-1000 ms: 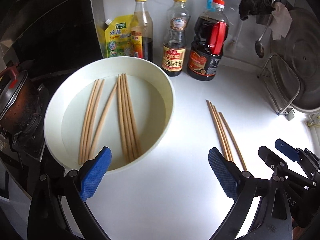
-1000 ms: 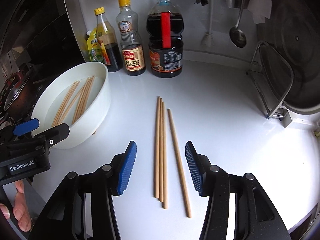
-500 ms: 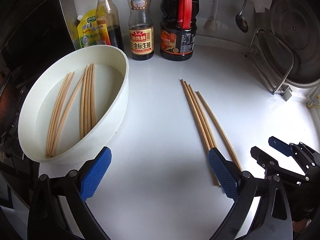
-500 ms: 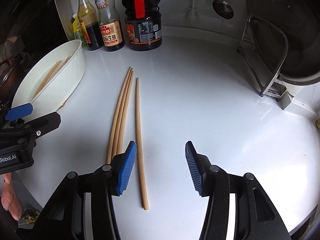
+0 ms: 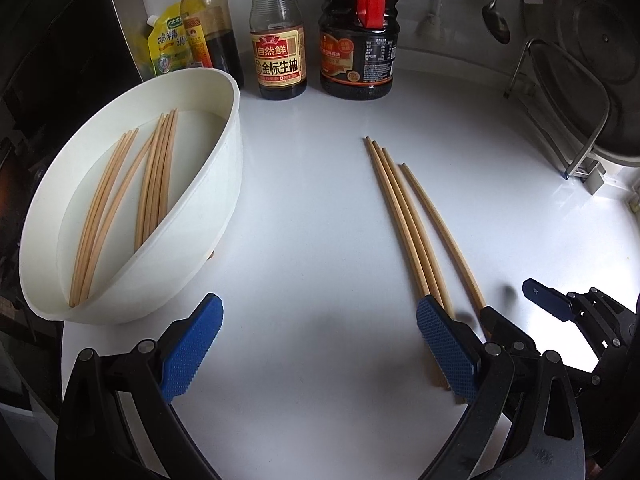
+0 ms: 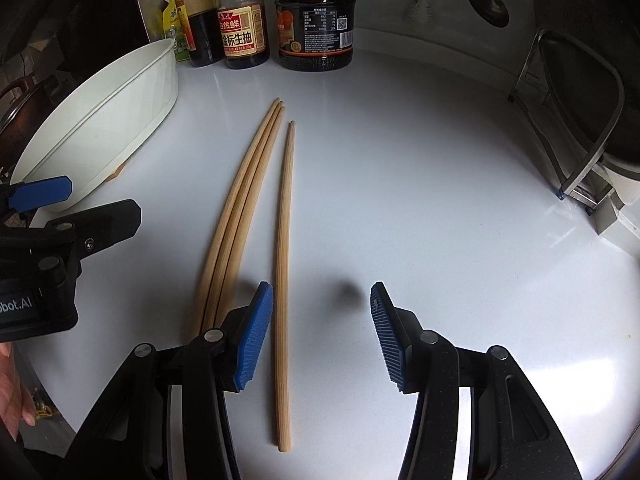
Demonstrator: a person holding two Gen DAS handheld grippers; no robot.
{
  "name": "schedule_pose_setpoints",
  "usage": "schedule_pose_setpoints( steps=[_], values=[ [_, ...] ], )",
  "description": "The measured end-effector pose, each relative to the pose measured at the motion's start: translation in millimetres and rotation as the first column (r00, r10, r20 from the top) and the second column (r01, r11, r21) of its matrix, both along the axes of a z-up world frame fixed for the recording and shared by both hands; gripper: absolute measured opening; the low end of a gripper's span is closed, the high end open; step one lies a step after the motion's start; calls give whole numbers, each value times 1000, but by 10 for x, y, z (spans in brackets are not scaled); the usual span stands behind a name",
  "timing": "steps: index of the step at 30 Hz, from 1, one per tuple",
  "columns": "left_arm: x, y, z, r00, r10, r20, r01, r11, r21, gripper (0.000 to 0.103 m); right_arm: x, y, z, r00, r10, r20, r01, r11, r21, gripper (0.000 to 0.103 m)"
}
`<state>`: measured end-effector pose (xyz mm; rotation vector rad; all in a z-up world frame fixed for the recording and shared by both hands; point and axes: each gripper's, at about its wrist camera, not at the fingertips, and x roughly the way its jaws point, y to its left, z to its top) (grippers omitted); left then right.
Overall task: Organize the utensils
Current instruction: 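Lower both open tools over the loose chopsticks and align with single chopsticks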
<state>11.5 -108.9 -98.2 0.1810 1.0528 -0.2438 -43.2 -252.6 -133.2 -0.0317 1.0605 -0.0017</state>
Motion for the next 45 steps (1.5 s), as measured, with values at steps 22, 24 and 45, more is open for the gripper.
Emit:
schedule_pose_setpoints(
  steps=[22, 24, 45],
  values=[
    [103, -254, -275, 1000, 18, -24, -18, 1000, 16, 96, 54, -333, -45, 999, 1, 37, 0, 1000, -19, 49],
    [108, -272, -317, 999, 19, -34, -18, 1000, 9, 96, 81, -369, -58, 999, -3, 36, 4, 1000, -8, 49],
    [116, -306, -536, 996, 57, -67, -55, 998, 22, 98, 119, -391, -30, 998, 23, 54, -23, 1000, 12, 49]
  ],
)
